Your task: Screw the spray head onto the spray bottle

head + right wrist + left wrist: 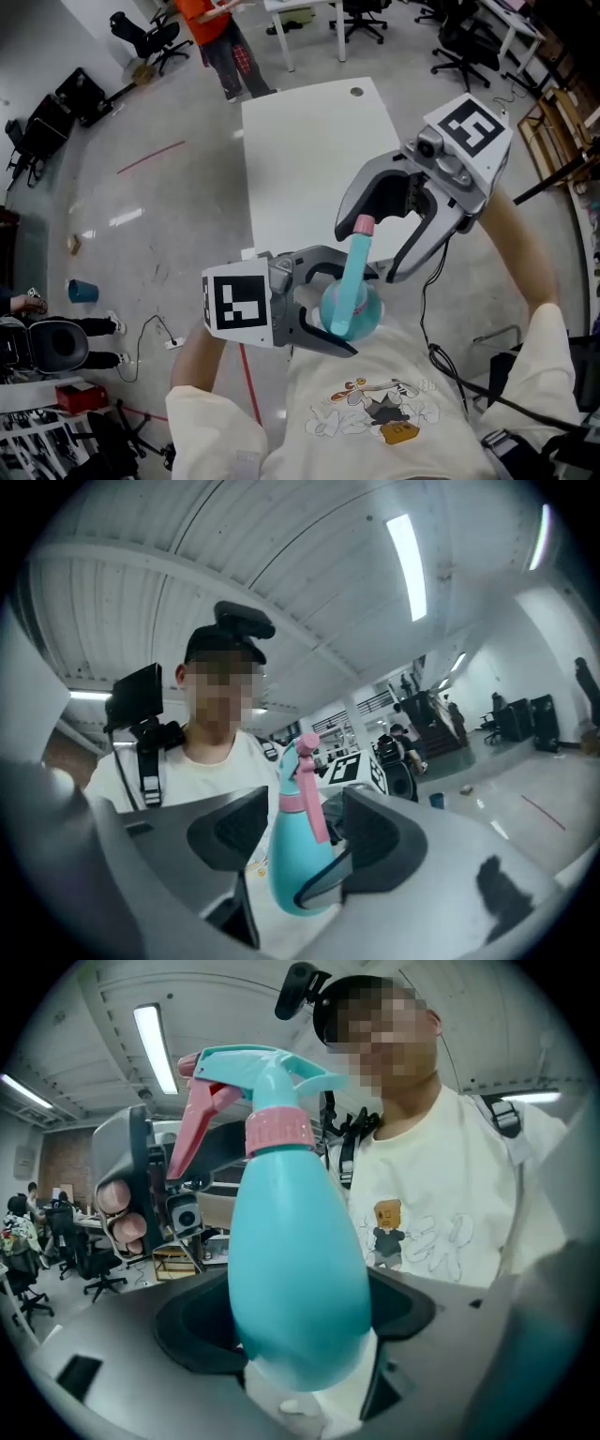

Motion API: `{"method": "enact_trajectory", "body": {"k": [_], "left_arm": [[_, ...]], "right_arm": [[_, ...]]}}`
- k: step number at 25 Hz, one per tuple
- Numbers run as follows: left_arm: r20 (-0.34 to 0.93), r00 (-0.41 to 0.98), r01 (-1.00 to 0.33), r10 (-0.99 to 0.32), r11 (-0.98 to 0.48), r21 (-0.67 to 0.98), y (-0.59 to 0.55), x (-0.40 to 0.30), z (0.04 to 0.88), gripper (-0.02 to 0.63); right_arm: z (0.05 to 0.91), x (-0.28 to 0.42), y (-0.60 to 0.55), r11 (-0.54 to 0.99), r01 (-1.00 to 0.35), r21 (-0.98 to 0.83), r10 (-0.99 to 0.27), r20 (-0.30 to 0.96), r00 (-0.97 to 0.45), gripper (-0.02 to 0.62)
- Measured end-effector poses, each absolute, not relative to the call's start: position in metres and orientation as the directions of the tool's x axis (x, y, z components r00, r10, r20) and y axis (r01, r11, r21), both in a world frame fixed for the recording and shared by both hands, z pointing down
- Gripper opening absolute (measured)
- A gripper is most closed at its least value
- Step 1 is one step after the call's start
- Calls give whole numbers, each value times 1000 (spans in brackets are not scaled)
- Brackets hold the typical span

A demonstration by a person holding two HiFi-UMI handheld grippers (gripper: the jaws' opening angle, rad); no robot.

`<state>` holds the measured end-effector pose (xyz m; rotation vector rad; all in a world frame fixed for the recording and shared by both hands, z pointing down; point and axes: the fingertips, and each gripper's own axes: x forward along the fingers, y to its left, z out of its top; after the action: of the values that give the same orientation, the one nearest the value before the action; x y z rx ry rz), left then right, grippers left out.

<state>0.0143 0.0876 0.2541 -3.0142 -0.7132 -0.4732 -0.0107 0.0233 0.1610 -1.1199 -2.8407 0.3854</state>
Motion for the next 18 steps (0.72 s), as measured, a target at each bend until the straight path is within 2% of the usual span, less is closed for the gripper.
{"method": "enact_trajectory", "body": {"k": [8, 18], "left_arm": [[350, 775, 535, 527, -841, 80, 108, 10, 270, 407], [371, 741, 569, 560, -817, 94, 102, 31, 275, 407]], "right_arm": [[176, -15, 70, 585, 795, -162, 810, 77, -581, 233], [184, -3, 74, 505, 844, -180, 863, 126, -490, 230]]}}
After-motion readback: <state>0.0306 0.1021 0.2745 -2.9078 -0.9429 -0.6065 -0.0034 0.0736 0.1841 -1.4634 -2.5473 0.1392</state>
